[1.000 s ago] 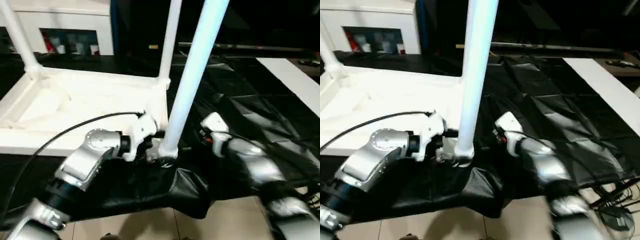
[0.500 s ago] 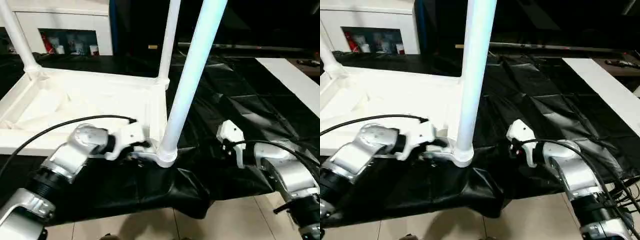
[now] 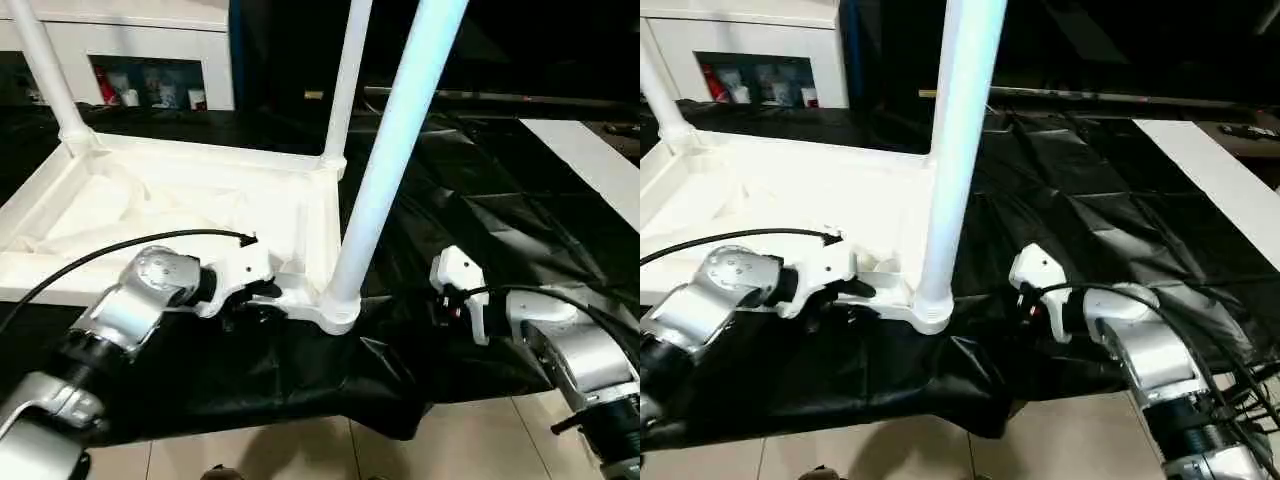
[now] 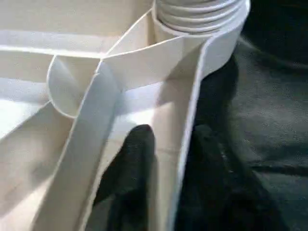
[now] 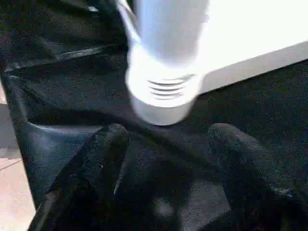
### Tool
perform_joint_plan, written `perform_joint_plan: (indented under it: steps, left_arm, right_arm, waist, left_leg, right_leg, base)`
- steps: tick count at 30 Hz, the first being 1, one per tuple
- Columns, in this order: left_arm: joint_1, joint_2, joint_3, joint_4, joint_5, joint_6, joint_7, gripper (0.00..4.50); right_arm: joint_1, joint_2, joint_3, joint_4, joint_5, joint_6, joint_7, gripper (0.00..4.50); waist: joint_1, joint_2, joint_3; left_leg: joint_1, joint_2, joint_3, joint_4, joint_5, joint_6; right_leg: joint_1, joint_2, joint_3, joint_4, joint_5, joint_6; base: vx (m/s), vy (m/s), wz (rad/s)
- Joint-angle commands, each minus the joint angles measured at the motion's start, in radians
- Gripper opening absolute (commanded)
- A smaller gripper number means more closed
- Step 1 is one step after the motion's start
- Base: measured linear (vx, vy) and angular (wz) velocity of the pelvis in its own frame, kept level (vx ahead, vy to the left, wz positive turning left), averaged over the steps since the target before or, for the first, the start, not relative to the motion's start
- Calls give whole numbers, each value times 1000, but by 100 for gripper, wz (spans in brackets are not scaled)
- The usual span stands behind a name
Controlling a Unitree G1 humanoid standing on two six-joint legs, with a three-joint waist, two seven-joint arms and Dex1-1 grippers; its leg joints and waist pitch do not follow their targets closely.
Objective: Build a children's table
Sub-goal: Rotate table base, then rotate leg to tighten
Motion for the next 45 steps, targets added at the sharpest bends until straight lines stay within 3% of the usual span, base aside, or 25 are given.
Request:
perform_joint_plan:
  steps: [1,8,14,17,21,23,27,30,33,41,42,43,44,45]
  left_arm:
    - [-14,-2,13,25,21,-7,18,122]
    - [0,8,12,11,3,43,-43,64]
    - [4,-1,44,-20,-38,135,-55,24]
    - [6,-30,100,-46,-57,217,34,10]
    - [46,-31,128,-95,-52,207,84,1]
    - [59,-32,138,-107,-50,208,102,1]
    - [91,-60,178,-133,-37,180,187,1]
    - [91,-88,199,-136,-13,155,277,1]
    - [97,-98,216,-145,-21,142,299,1]
    - [110,-112,248,-169,-39,169,329,1]
    - [113,-111,249,-175,-38,174,327,1]
    - [116,-111,250,-179,-40,178,327,1]
    - [117,-110,250,-182,-40,179,328,1]
    - [117,-110,250,-182,-40,179,328,1]
  right_arm:
    - [4,-13,-1,-24,9,11,3,306]
    - [3,-18,-1,-24,10,13,2,306]
    - [-3,-7,-3,-18,7,9,-14,306]
    - [-24,40,-32,21,-17,-7,-120,306]
    - [-43,116,-98,60,-7,4,-263,306]
    - [-42,137,-116,59,-1,15,-302,306]
    - [-33,187,-148,59,-1,6,-401,306]
    - [-29,208,-139,65,-12,21,-436,306]
    - [-28,218,-137,65,-13,22,-447,306]
    - [-19,240,-113,46,-12,26,-443,306]
    - [-14,242,-100,38,-14,27,-439,306]
    - [-10,243,-86,31,-19,21,-436,306]
    - [-8,244,-79,27,-22,19,-437,306]
    - [-8,244,-79,27,-22,19,-437,306]
  waist:
    - [4,11,-63]
    - [1,10,-63]
    - [-6,10,-68]
    - [-9,14,-70]
    - [-17,13,-71]
    - [-18,14,-69]
    - [-22,16,-66]
    - [-21,25,-68]
    - [-24,23,-69]
    - [-24,25,-69]
    - [-18,32,-75]
    - [-23,34,-74]
    - [-31,45,-66]
    - [-31,45,-66]
  left_leg:
    - [1,-3,11,-68,-288,6]
    - [0,-4,8,-69,-298,4]
    - [-8,-1,9,-69,-245,4]
    - [-8,-1,12,-68,-215,-1]
    - [-10,-4,11,-68,-213,-14]
    - [-4,-6,14,-67,-223,-6]
    - [-6,-5,12,-70,-235,-9]
    - [0,-3,12,-70,-248,-11]
    - [-5,-5,12,-70,-240,-9]
    - [-3,-4,13,-70,-224,-3]
    - [-52,-17,-35,-91,-219,72]
    - [-49,-19,-45,-86,-246,98]
    - [-52,-22,-59,-79,-349,120]
    - [-52,-22,-59,-79,-349,120]
  right_leg:
    - [49,-64,36,-105,-481,-74]
    - [48,-66,34,-108,-516,-63]
    - [57,-63,38,-88,-370,-120]
    - [58,-63,40,-83,-318,-142]
    - [62,-62,38,-81,-312,-145]
    - [58,-60,39,-86,-333,-136]
    - [57,-60,38,-88,-354,-128]
    - [54,-59,39,-89,-339,-134]
    - [59,-57,39,-85,-303,-139]
    - [59,-58,41,-82,-267,-151]
    - [107,-85,-13,-70,-259,-150]
    - [105,-95,-23,-77,-282,-149]
    - [125,-114,-55,-103,-455,-150]
    - [125,-114,-55,-103,-455,-150]
  base:
    - [0,0,0]
    - [0,0,0]
    - [0,0,0]
    - [0,0,0]
    - [0,0,0]
    - [0,0,0]
    - [0,0,0]
    - [0,0,0]
    - [0,0,0]
    - [0,0,0]
    - [0,0,0]
    - [-2,-7,37]
    - [-2,-7,37]
    - [14,-5,44]
